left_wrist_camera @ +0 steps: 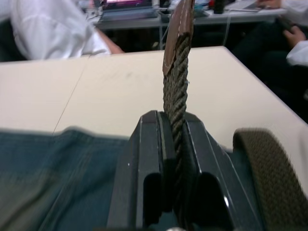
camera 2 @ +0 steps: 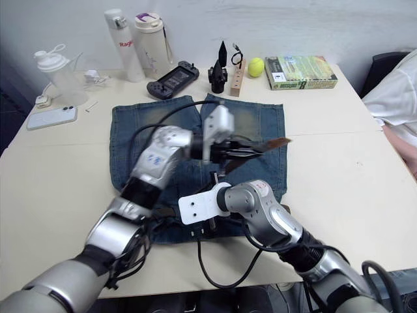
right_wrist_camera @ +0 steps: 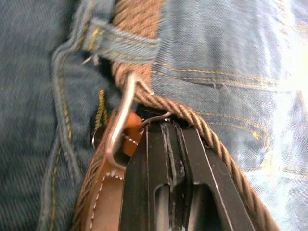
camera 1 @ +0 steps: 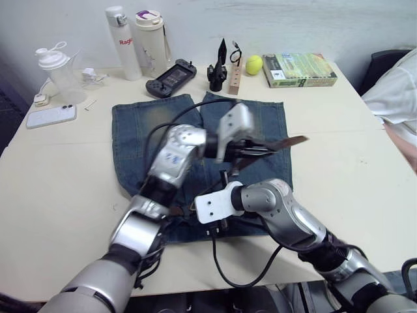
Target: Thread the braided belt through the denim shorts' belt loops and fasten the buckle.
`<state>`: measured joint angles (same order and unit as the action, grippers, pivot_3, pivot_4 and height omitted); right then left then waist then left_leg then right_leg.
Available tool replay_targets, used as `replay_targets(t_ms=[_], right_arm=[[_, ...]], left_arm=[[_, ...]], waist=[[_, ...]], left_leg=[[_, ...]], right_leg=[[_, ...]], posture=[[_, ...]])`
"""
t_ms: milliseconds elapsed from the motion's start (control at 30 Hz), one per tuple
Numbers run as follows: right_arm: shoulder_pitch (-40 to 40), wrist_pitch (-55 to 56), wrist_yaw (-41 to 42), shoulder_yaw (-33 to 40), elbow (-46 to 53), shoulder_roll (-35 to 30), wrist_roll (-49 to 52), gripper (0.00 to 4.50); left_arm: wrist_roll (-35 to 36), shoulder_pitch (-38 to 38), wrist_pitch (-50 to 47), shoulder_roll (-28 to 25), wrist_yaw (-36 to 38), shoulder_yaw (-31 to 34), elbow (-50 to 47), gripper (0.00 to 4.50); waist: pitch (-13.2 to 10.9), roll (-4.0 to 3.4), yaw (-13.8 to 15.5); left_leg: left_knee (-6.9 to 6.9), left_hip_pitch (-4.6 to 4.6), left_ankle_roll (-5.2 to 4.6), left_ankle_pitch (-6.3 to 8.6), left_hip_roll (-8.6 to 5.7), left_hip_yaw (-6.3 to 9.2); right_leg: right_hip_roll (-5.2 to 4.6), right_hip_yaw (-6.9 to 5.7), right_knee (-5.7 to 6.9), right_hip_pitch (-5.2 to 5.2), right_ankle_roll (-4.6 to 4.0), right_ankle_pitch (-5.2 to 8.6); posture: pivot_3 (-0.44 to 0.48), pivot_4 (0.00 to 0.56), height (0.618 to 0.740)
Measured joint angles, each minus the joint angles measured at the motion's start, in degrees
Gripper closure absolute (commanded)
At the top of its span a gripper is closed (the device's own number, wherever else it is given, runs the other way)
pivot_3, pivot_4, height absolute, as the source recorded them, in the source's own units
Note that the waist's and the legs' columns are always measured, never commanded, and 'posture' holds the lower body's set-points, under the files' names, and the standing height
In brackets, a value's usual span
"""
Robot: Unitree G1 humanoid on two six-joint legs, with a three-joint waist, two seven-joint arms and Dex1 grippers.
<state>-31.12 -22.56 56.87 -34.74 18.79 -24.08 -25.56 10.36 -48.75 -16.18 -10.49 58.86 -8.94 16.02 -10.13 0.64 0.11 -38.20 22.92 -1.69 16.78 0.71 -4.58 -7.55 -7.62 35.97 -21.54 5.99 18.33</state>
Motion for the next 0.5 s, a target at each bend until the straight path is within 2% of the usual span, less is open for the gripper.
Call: replay_targets(t_ms=[100,400,467,500], right_arm=[[1.7,0.0,-1.1,1.7,1.2,-0.3,0.6,4.48],[3.6,0.1,-2.0,3.2,2.5,-0.7,1.3,4.48],[4.6,-0.6,-2.6,4.1,3.3,-0.7,1.9,4.48],[6.4,-3.4,-3.4,6.5,4.3,0.5,3.5,4.48]], left_arm=[[1.9,6.0,-5.6,-3.7,-3.0,2.5,-9.5,4.16],[3.2,9.7,-10.2,-6.8,-6.0,5.1,-16.4,4.16],[3.3,11.9,-11.6,-7.9,-7.1,6.1,-18.1,4.16],[3.3,15.9,-13.4,-9.6,-9.0,7.4,-21.2,4.16]], waist=[[0.0,-0.01,0.2],[0.0,-0.02,0.6],[0.0,-0.03,0.7],[0.0,-0.04,0.6]], left_leg=[[-0.12,0.12,0.00,0.00,-0.05,0.19],[-0.11,0.13,0.00,0.00,-0.07,0.21],[-0.09,0.13,0.00,0.00,-0.06,0.22],[-0.06,0.14,0.02,-0.01,-0.05,0.21]], right_leg=[[-0.04,0.01,-0.03,0.04,0.00,0.00],[-0.04,0.02,-0.03,0.05,0.00,0.00],[-0.02,0.01,-0.03,0.03,0.00,0.00],[0.00,0.03,-0.03,0.01,0.00,0.00]], posture=[[0.000,0.150,0.720],[0.000,0.150,0.720],[0.000,0.150,0.720],[0.000,0.150,0.720]])
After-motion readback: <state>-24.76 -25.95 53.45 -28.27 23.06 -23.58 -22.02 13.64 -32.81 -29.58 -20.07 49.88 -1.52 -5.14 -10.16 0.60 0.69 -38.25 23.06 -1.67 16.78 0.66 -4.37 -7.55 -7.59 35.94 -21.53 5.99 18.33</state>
